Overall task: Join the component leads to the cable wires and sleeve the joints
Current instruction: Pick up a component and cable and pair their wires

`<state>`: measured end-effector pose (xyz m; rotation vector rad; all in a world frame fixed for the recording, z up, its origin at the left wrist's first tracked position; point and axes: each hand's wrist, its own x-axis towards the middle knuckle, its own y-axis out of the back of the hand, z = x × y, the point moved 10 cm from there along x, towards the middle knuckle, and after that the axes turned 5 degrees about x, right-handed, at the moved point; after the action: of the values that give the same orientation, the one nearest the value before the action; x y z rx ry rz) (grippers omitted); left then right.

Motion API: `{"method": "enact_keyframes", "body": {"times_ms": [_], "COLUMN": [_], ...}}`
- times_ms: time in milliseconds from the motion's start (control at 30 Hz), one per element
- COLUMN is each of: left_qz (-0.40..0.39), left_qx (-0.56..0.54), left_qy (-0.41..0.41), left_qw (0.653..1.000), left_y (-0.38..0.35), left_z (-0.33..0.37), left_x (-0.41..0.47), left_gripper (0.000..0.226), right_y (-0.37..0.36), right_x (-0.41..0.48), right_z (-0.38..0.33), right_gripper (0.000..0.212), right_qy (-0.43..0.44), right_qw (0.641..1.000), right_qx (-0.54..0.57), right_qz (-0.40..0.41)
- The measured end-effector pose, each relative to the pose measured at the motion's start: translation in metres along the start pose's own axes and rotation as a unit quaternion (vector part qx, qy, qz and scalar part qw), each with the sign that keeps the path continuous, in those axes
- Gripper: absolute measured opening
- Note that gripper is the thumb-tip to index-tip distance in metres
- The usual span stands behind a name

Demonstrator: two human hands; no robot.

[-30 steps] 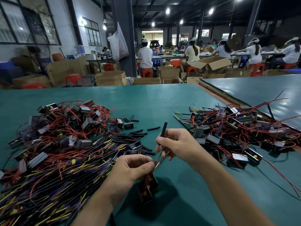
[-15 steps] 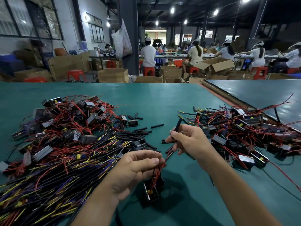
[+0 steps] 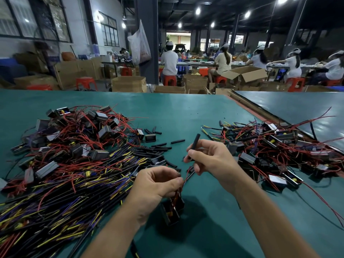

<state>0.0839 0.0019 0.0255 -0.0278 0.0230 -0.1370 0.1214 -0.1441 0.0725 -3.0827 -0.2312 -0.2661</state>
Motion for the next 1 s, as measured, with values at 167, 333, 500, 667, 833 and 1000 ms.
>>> {"method": "enact_keyframes", "body": {"times_ms": [167, 333, 500, 667, 833, 1000], "left_qz": [0.005, 0.007, 0.010, 0.003, -0.007, 0.002], "left_qx": [0.025, 0.027, 0.022, 0.013, 0.015, 0.013], "left_qy": [-0.006, -0.014, -0.022, -0.027, -0.022, -0.022], "left_qw": [1.000, 0.999, 0.999, 1.000, 1.000, 1.000], "left_y": [0.000, 0.001, 0.000, -0.002, -0.005, -0.002], "left_z": [0.002, 0.003, 0.004, 0.005, 0.007, 0.007], "left_x": [-0.001, 0.000, 0.000, 0.000, -0.002, -0.002], "left_gripper": [0.012, 0.013, 0.011, 0.008, 0.010, 0.011], "right_y": [0.044, 0.038, 0.032, 0.019, 0.008, 0.027], "right_x": [0.010, 0.018, 0.030, 0.064, 0.073, 0.049], "right_z": [0.004, 0.043, 0.046, 0.064, 0.066, 0.042], "right_gripper": [0.019, 0.016, 0.015, 0.024, 0.019, 0.004], "right_qy": [0.045, 0.011, 0.029, -0.045, -0.038, -0.018], "right_qw": [0.971, 0.953, 0.924, 0.821, 0.780, 0.904], "right_qx": [-0.206, -0.282, -0.357, -0.563, -0.622, -0.408], "right_qz": [0.117, 0.110, 0.138, 0.079, 0.053, 0.128]}}
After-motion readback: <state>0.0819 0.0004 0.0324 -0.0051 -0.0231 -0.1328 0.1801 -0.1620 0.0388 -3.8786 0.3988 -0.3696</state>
